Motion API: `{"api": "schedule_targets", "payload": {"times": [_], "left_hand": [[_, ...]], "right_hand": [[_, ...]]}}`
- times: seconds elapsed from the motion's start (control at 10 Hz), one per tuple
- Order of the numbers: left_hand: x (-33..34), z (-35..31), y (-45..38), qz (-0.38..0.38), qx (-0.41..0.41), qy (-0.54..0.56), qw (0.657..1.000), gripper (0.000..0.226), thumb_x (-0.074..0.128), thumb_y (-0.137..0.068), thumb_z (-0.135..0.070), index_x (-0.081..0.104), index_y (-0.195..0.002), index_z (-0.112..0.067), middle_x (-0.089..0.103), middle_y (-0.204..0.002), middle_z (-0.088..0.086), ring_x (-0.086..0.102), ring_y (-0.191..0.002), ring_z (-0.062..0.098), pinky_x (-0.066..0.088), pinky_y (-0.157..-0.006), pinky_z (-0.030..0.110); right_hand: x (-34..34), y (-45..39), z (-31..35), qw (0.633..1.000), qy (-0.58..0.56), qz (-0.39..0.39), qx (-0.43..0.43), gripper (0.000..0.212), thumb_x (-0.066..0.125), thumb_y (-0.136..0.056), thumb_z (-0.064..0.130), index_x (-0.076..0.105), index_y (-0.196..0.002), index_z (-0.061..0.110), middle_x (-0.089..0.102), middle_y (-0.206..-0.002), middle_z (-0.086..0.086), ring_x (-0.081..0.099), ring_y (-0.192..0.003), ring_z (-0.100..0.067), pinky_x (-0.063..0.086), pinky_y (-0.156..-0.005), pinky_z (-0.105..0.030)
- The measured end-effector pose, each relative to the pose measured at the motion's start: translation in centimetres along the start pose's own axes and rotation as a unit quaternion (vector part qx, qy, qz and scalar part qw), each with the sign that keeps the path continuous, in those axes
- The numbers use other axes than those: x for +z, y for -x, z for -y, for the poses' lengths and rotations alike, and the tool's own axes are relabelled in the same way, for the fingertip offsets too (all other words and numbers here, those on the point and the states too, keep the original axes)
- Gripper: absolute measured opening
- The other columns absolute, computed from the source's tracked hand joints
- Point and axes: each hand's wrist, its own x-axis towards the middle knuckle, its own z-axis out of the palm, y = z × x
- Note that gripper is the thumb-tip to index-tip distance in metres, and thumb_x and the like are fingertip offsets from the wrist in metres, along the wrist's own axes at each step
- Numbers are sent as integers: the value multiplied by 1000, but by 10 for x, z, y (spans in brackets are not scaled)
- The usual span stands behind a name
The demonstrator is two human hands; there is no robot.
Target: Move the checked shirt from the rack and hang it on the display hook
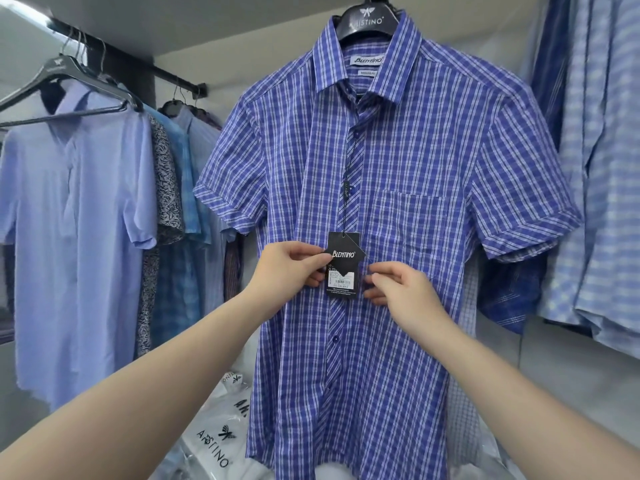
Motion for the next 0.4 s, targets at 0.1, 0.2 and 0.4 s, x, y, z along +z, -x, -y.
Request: {"api": "schedule_targets", "payload": {"times": [0.1, 0.2, 0.4], "left_hand": [[-9, -2, 10, -11, 1, -10, 1000, 22, 80, -81, -22, 75, -94, -5, 77, -82, 13, 73, -71, 26, 62, -69, 34], [-17, -6, 21, -23, 11, -18, 1000, 21, 80, -81, -27, 76, -92, -9, 77, -81, 8, 74, -69, 22, 61, -65, 29], [-26, -21, 39, 33, 12, 32, 999, 22, 77, -84, -30, 77, -90, -9, 75, -79, 8, 68, -65, 19, 58, -63, 31]], "right_hand": [[-2, 8, 4, 1000, 4, -22, -3, 13, 55, -101, 18, 63, -110, 22, 70, -103, 2, 71, -87, -14, 59, -79, -30], [-5, 17, 11, 999, 1, -48, -9, 12, 58, -99, 21, 69, -101, 18, 71, -92, 0, 70, -78, -15, 60, -74, -36], [-5, 31, 32, 995, -94, -8, 38, 36, 58, -98, 40, 70, -78, 13, 62, -61, 5, 57, -53, -13, 45, -53, -29]]}}
